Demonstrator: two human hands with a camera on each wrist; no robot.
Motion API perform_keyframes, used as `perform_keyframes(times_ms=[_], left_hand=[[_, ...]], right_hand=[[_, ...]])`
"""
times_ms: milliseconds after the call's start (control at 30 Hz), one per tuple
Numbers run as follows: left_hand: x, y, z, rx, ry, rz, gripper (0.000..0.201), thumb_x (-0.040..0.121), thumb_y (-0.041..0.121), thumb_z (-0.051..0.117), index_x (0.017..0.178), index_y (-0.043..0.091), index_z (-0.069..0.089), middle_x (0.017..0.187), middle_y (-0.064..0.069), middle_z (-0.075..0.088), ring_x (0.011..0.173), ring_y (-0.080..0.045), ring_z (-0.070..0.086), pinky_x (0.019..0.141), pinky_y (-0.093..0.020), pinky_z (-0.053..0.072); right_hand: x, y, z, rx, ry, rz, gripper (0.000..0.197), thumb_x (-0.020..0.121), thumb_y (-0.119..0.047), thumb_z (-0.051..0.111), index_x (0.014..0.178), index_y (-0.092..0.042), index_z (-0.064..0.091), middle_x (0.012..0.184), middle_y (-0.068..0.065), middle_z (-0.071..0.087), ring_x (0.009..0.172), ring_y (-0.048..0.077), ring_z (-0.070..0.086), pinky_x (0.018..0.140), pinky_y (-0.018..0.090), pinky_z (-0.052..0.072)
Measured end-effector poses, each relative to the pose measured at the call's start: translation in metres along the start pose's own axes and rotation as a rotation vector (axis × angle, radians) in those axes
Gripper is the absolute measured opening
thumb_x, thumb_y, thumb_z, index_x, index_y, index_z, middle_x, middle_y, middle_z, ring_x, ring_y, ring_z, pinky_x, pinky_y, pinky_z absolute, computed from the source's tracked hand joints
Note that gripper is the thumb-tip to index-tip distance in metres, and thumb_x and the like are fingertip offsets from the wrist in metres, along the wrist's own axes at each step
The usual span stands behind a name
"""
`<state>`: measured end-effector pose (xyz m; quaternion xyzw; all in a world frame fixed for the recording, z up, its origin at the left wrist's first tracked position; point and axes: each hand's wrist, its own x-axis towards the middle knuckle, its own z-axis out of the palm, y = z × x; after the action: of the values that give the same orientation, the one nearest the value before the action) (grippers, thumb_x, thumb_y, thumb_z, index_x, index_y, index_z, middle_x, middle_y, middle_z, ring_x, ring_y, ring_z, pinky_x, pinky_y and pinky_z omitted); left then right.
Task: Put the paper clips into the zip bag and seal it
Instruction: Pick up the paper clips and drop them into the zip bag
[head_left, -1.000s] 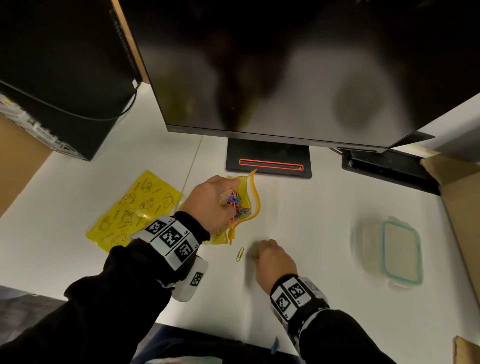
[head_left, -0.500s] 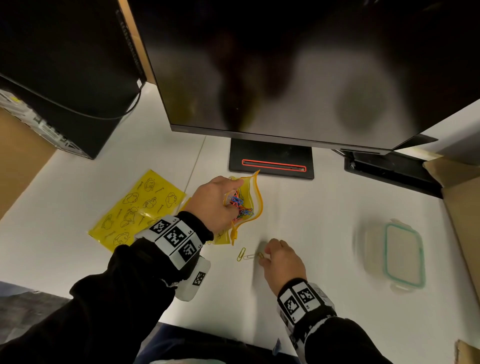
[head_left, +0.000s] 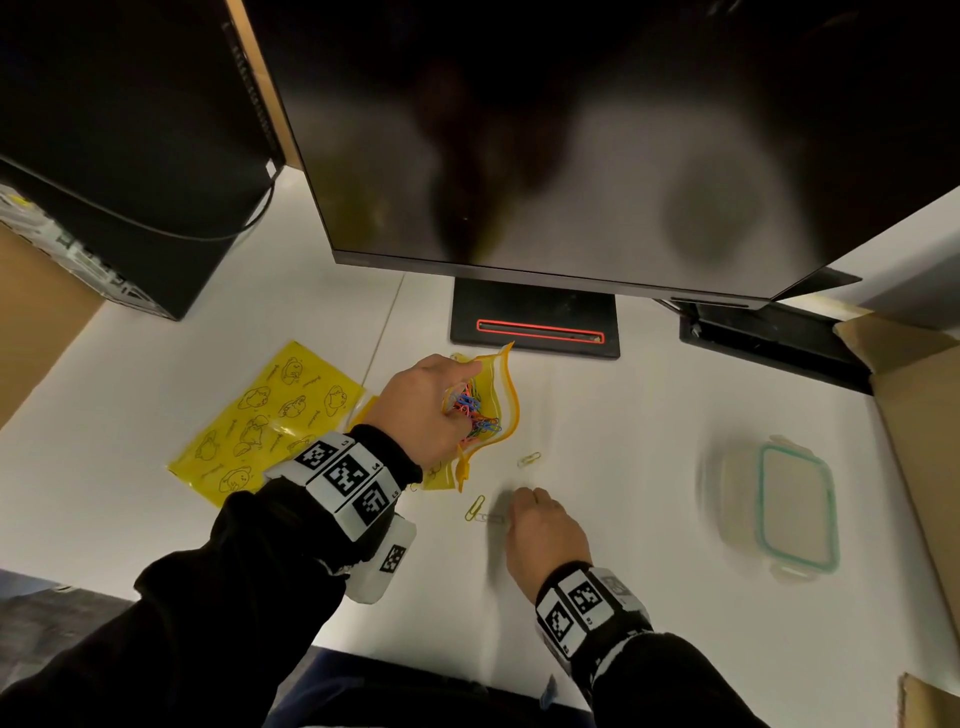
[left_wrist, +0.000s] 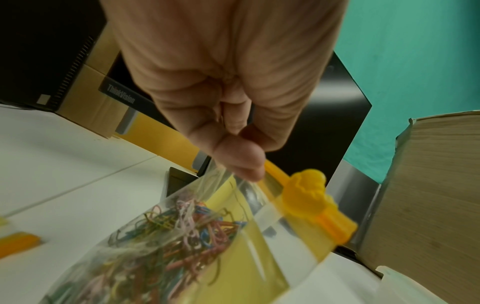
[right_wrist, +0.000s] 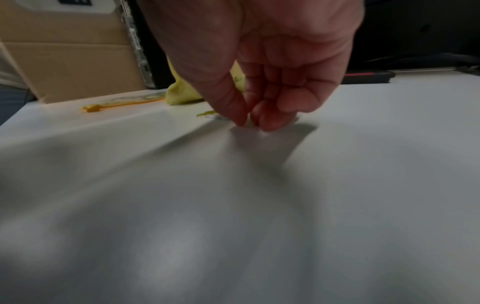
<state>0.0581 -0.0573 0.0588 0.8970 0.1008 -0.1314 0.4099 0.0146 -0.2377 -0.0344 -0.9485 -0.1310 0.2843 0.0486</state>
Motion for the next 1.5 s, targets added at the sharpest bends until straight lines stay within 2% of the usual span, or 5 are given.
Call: perform_keyframes(times_ms=[333, 500, 833, 1167, 1500], left_hand=[[0.001, -0.002, -0.003, 0.004, 0.013, -0.004, 0.056, 0.077, 0.006, 0.058, 0.130, 0.023, 0.049, 0.133, 0.000, 0.050, 0.097, -0.029, 0.060, 0.086, -0.021, 0.042], [0.001, -0.004, -0.005, 0.015, 0.015, -0.007, 0.057, 0.077, 0.007, 0.058, 0.131, 0.024, 0.049, 0.133, 0.001, 0.050, 0.099, -0.026, 0.060, 0.087, -0.023, 0.043], [0.002, -0.003, -0.004, 0.028, 0.003, 0.007, 0.057, 0.077, 0.006, 0.057, 0.131, 0.023, 0.048, 0.135, 0.000, 0.049, 0.103, -0.024, 0.058, 0.092, -0.024, 0.043], [0.003, -0.011, -0.010, 0.049, 0.031, -0.004, 0.056, 0.078, 0.007, 0.056, 0.131, 0.024, 0.048, 0.133, 0.000, 0.050, 0.117, -0.018, 0.051, 0.090, -0.019, 0.039], [0.001, -0.010, -0.011, 0.048, 0.037, 0.004, 0.056, 0.078, 0.006, 0.056, 0.131, 0.023, 0.049, 0.133, 0.000, 0.051, 0.116, -0.018, 0.052, 0.094, -0.025, 0.044]], right_hand=[[0.004, -0.001, -0.010, 0.081, -0.014, -0.330, 0.040, 0.091, -0.010, 0.043, 0.130, -0.020, 0.048, 0.120, 0.010, 0.051, 0.107, 0.032, 0.052, 0.082, 0.040, 0.049], [0.013, -0.007, -0.025, -0.130, -0.082, -0.459, 0.032, 0.087, 0.006, 0.041, 0.115, 0.000, 0.054, 0.117, 0.021, 0.053, 0.107, 0.037, 0.051, 0.076, 0.043, 0.046], [0.009, -0.031, -0.026, -0.408, -0.230, -0.372, 0.041, 0.081, 0.006, 0.047, 0.122, 0.007, 0.040, 0.122, 0.024, 0.045, 0.109, 0.039, 0.046, 0.075, 0.044, 0.045], [0.044, 0.016, -0.061, -0.007, 0.158, -0.016, 0.025, 0.087, -0.007, 0.043, 0.111, -0.006, 0.053, 0.108, 0.017, 0.060, 0.097, 0.035, 0.060, 0.077, 0.036, 0.046], [0.062, 0.014, -0.058, -0.092, 0.073, -0.001, 0.018, 0.089, -0.006, 0.046, 0.104, -0.004, 0.056, 0.108, 0.015, 0.060, 0.096, 0.034, 0.060, 0.073, 0.034, 0.045]])
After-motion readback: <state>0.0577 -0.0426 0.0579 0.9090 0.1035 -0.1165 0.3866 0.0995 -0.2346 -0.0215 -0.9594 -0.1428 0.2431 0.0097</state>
